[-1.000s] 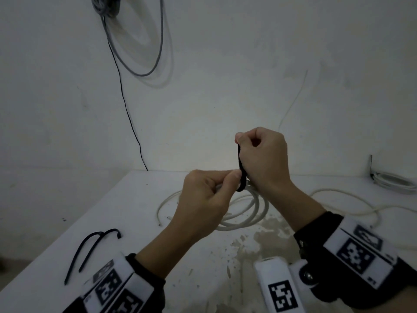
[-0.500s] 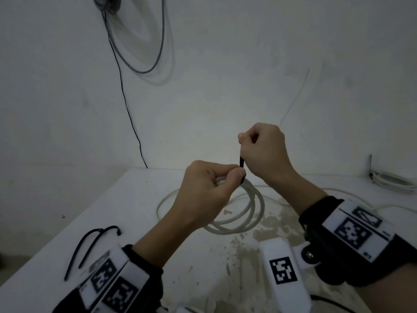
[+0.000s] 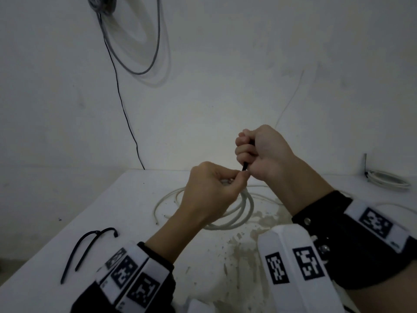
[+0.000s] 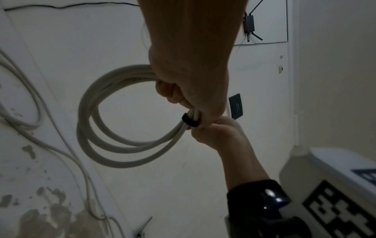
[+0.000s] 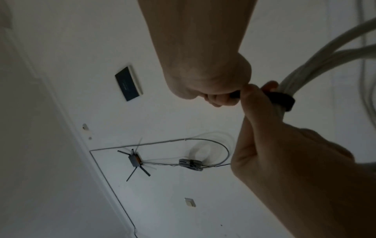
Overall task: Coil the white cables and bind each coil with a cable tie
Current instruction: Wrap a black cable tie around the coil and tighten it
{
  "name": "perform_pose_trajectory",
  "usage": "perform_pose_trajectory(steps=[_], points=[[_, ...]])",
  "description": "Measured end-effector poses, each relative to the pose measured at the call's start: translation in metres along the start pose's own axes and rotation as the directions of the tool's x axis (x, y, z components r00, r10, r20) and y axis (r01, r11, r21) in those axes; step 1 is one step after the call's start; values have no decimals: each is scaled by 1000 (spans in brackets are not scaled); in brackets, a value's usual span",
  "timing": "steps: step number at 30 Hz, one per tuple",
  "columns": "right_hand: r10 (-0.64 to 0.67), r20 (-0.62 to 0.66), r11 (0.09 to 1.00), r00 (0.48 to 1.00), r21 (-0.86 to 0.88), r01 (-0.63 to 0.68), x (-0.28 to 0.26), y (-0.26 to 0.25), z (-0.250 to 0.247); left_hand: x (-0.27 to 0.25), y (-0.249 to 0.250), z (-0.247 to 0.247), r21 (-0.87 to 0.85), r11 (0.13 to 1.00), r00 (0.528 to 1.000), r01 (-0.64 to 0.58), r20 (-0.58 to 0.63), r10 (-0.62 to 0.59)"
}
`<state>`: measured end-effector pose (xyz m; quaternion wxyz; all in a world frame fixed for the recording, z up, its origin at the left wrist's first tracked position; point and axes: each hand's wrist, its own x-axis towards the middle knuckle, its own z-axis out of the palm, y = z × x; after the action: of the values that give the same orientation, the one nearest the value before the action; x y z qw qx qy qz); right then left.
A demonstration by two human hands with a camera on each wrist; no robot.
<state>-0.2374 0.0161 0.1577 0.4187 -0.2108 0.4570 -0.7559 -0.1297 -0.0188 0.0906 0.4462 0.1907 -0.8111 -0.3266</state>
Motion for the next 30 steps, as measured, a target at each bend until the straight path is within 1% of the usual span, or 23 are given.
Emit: perform_pose_trajectory(steps=[4,8,12,14,16,20,24,26,27,28,29,30], points=[[40,-102,999,994,25,-38,7,-2,0,4,2,4,143,987,997,-79,37,74],[21,-170,998,985,64,-10,13,-3,-1,4,2,6,238,961,990,-142,47,134],[23,-148,997,989,74,-12,13,-4,-6,5,-3,4,273,943,982,-188,20,190],[11,-140,998,990,61,-2,12,-3,-10,6,-7,3,289,935,979,-204,39,202],[-53,-177,995,983,70,66,12,-1,-12,6,-9,4,312,916,967,-253,72,243],[-216,-246,968,945,76,241,13,7,-9,4,-7,8,359,866,937,-349,117,329],[-306,-290,944,907,33,329,13,13,-9,4,-5,8,419,823,922,-384,134,363],[-323,-284,939,903,25,344,15,14,-10,4,-1,7,391,846,931,-364,118,346],[-319,-262,941,911,28,338,16,13,-10,5,1,6,340,885,948,-319,106,301],[-301,-217,948,928,40,317,18,11,-11,7,1,5,248,936,968,-250,95,233],[-267,-144,959,953,59,277,17,9,-13,8,0,3,130,980,986,-153,80,143],[-219,-54,972,974,70,223,15,7,-15,8,-3,1,11,999,997,-45,56,44]])
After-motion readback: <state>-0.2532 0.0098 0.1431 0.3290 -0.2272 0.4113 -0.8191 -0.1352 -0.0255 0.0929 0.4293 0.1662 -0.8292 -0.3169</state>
